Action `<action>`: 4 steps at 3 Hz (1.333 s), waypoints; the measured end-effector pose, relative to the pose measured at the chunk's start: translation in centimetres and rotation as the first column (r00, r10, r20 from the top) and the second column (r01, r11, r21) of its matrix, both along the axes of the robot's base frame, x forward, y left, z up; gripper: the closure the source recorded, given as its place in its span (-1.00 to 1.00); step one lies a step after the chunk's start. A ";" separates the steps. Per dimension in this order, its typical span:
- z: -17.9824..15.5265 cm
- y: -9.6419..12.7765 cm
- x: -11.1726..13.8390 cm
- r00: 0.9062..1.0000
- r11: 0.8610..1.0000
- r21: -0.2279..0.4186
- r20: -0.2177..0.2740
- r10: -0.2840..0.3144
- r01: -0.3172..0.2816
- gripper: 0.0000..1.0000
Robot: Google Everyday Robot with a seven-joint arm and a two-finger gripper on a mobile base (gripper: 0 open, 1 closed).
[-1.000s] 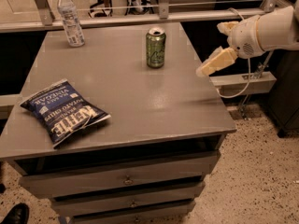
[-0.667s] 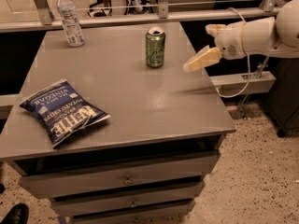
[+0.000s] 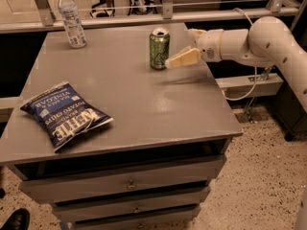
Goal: Move green can near blue plastic bottle
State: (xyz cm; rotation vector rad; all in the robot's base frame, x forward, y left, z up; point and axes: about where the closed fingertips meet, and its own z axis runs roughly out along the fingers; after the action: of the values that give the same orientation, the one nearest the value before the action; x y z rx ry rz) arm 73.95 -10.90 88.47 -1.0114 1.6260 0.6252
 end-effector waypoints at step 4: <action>-0.9 6.9 2.0 0.996 0.992 0.101 -0.024 0.084 -0.081 -0.14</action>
Offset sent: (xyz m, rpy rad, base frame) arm 0.0222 0.0775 -0.0072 0.1165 0.0320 0.1001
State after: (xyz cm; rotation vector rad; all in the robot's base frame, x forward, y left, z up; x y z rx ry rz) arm 75.97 -4.01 87.62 -1.0042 1.5677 0.7721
